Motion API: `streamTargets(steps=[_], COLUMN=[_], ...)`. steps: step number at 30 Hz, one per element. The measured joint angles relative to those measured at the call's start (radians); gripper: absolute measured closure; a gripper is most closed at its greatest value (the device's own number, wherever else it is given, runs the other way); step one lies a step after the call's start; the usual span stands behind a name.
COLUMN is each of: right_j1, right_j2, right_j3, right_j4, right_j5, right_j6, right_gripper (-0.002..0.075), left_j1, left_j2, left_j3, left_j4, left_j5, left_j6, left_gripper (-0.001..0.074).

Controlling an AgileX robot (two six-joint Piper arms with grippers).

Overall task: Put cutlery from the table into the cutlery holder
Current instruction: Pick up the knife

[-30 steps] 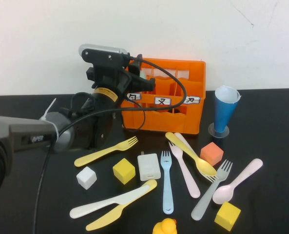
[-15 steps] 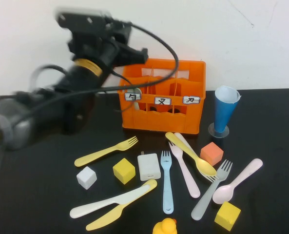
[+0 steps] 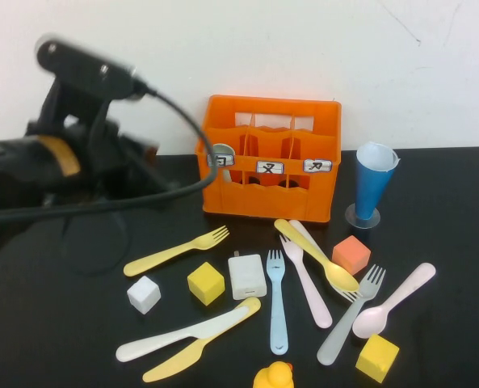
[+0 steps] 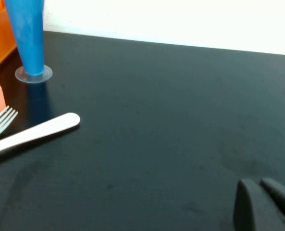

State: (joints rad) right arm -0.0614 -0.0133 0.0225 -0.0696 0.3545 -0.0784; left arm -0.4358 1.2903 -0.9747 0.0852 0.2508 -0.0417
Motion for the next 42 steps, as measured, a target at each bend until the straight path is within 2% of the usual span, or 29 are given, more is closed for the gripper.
streamTargets(steps=[4,9,14,18,21,26,28,32,42], right_j1=[0.0,0.0,0.0,0.0,0.0,0.0,0.0,0.0,0.0], right_j2=[0.0,0.0,0.0,0.0,0.0,0.0,0.0,0.0,0.0], right_j3=[0.0,0.0,0.0,0.0,0.0,0.0,0.0,0.0,0.0], right_j4=[0.0,0.0,0.0,0.0,0.0,0.0,0.0,0.0,0.0], right_j5=[0.0,0.0,0.0,0.0,0.0,0.0,0.0,0.0,0.0], right_j6=[0.0,0.0,0.0,0.0,0.0,0.0,0.0,0.0,0.0], right_gripper=[0.0729,0.0729,0.0729,0.0729,0.0729,0.0729,0.0729,0.0729,0.0729], left_j1=[0.0,0.0,0.0,0.0,0.0,0.0,0.0,0.0,0.0], left_j2=[-0.031,-0.007,0.073,0.15,0.199,0.301,0.343,0.428,0.527], left_j3=[0.0,0.0,0.0,0.0,0.0,-0.002,-0.002,-0.002,-0.002], left_j4=[-0.032,-0.217,-0.367,-0.369,-0.35,-0.313,-0.295,-0.251,-0.231], left_j5=[0.234,0.528,0.693,0.69,0.641,0.551,0.53,0.474,0.335], left_j6=[0.06,0.362,0.565,0.621,0.66,0.696,0.697,0.711,0.714], left_gripper=[0.0735,0.0735,0.0735,0.0697,0.0611,0.0419,0.0375,0.0349,0.0344])
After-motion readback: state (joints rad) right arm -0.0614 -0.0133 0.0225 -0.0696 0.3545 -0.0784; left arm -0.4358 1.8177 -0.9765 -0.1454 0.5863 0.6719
